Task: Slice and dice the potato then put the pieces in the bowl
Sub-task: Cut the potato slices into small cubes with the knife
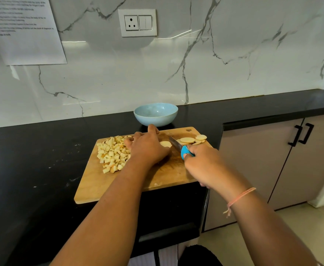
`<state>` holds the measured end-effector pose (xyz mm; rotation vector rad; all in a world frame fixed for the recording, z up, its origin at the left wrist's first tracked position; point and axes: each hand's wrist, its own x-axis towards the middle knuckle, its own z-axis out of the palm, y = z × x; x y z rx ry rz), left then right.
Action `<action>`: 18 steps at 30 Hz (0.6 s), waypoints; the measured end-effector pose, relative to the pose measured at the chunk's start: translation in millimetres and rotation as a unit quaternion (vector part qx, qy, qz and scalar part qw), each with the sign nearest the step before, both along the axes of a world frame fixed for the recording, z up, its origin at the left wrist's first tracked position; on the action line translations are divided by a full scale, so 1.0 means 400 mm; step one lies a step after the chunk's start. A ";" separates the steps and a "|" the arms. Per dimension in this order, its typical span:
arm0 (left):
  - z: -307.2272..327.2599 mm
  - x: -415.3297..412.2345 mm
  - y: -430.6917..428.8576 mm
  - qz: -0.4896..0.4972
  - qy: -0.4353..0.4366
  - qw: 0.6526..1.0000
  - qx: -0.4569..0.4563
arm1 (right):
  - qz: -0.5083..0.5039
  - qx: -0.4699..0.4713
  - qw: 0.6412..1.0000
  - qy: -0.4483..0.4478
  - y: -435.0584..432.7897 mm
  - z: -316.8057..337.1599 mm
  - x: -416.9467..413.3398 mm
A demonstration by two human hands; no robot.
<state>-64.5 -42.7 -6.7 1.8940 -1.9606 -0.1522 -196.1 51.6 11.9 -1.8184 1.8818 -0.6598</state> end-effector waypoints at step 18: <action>-0.008 -0.016 0.004 0.061 -0.045 0.997 0.004 | 0.009 0.003 0.997 0.078 0.048 -0.028 0.024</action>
